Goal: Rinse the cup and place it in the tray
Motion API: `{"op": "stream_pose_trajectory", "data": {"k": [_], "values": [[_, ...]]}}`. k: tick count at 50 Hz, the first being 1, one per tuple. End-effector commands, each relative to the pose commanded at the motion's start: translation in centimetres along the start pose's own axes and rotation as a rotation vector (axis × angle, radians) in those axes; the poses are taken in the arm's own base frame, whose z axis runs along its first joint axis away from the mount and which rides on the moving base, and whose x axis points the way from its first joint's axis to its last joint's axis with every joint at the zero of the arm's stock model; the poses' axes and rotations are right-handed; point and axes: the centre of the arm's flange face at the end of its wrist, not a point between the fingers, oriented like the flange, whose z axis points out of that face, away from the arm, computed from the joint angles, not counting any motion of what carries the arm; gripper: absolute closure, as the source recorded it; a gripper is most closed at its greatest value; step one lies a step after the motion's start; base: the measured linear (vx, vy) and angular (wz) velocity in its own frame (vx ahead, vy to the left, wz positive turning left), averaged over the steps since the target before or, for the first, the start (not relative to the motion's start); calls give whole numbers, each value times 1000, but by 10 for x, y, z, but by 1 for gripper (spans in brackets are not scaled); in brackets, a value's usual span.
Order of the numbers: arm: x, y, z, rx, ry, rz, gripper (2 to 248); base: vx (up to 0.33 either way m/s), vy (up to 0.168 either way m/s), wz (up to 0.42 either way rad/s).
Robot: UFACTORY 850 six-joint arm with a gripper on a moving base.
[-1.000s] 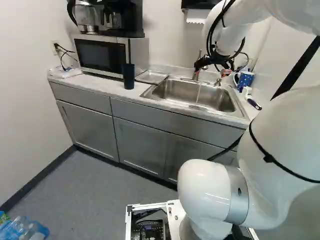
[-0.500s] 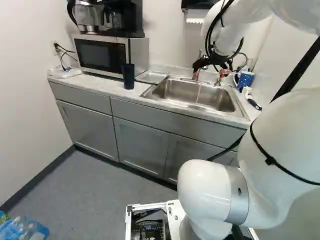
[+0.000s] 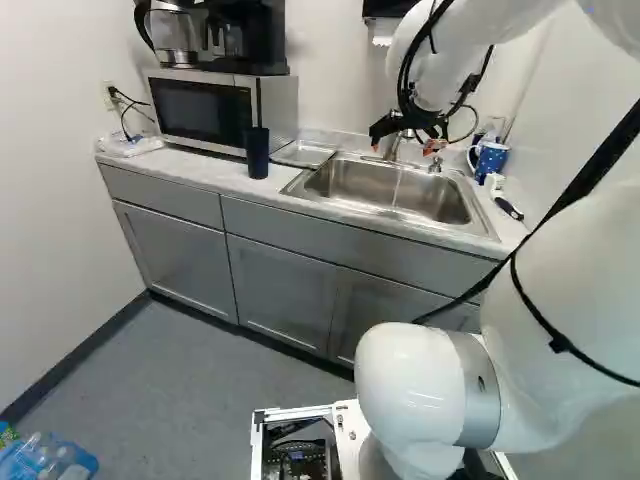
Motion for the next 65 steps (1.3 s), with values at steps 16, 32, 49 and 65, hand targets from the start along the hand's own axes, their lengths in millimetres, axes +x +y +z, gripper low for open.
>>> {"op": "stream_pose_trajectory", "data": {"k": [16,32,49,65], "values": [[-4,-25,-3,41,2,-43,3,0,0,0],[-10,-49,-8,82,4,-84,3,0,0,0],[-15,-74,-13,126,5,-130,3,0,0,0],[-20,-98,-18,168,5,-173,3,0,0,0]]}}
